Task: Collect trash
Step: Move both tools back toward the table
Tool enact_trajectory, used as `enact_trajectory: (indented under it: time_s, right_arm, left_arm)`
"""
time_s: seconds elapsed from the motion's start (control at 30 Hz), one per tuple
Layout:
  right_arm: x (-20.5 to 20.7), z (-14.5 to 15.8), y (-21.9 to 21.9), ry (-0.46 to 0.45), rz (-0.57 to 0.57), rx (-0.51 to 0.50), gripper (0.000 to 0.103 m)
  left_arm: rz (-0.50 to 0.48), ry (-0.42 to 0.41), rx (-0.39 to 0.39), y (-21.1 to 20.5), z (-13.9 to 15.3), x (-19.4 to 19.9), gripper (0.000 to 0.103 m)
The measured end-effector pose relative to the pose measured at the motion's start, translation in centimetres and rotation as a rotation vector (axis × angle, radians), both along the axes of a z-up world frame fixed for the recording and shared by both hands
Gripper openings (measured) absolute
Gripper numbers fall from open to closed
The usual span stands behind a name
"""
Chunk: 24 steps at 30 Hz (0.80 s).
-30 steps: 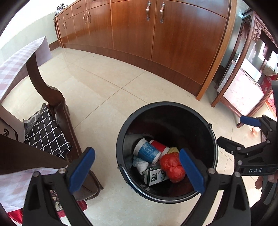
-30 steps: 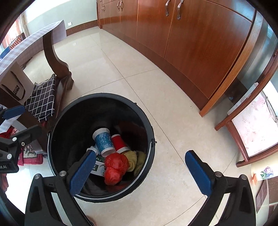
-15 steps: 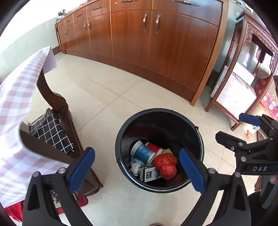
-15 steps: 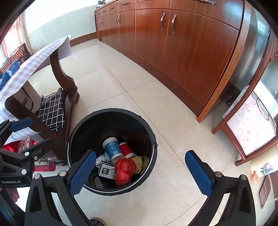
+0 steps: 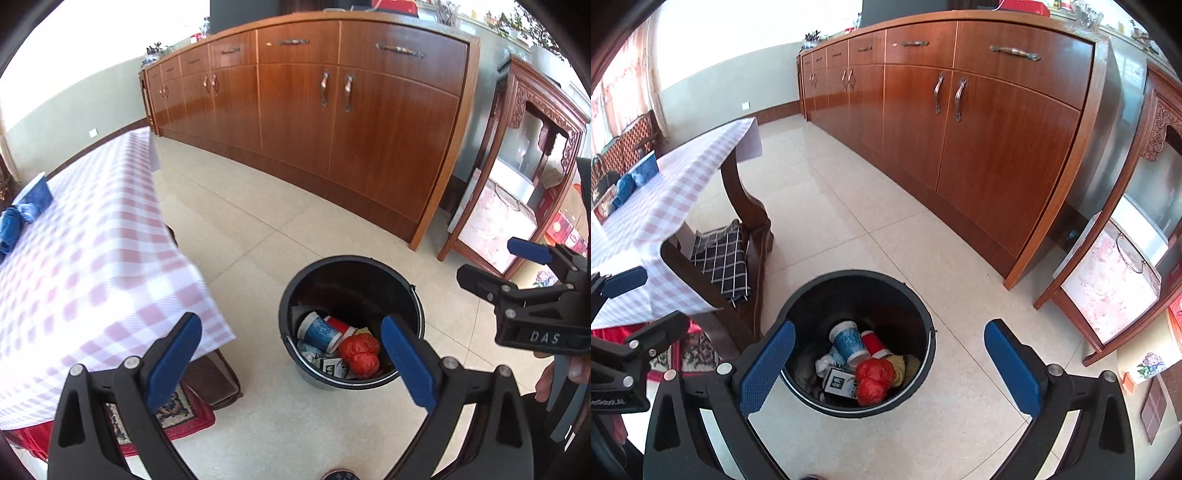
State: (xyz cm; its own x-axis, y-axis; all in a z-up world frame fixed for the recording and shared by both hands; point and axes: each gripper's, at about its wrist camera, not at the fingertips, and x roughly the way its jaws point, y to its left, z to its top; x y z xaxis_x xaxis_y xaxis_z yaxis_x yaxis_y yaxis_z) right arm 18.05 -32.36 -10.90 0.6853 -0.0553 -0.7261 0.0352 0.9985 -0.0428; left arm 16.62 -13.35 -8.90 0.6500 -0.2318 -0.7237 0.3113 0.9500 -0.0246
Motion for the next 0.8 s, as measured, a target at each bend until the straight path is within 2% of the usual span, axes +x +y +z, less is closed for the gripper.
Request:
enact_trajectory:
  time_s: [0.27, 0.47, 0.63, 0.8]
  right_arm:
    - [-0.2, 3.2, 3.5, -0.086, 0.023, 0.000, 0.103]
    - [0.6, 5.6, 7.5, -0.143, 0.068, 0.004, 0.103]
    - [1.7, 7.1, 11.2, -0.185, 0.117, 0.020, 0.103]
    - [3.2, 7.8, 16.2, -0.191, 0.215, 0.041, 0.103]
  left_arm:
    - [0.088, -0.079, -0.021, 4.3, 2.7, -1.1, 0.099]
    - [0.190, -0.141, -0.013, 8.3, 4.2, -1.5, 0.100]
    - [0.273, -0.158, -0.008, 12.4, 4.7, -1.6, 0.100]
    - [0.376, -0.153, -0.002, 17.5, 4.8, -2.0, 0.100]
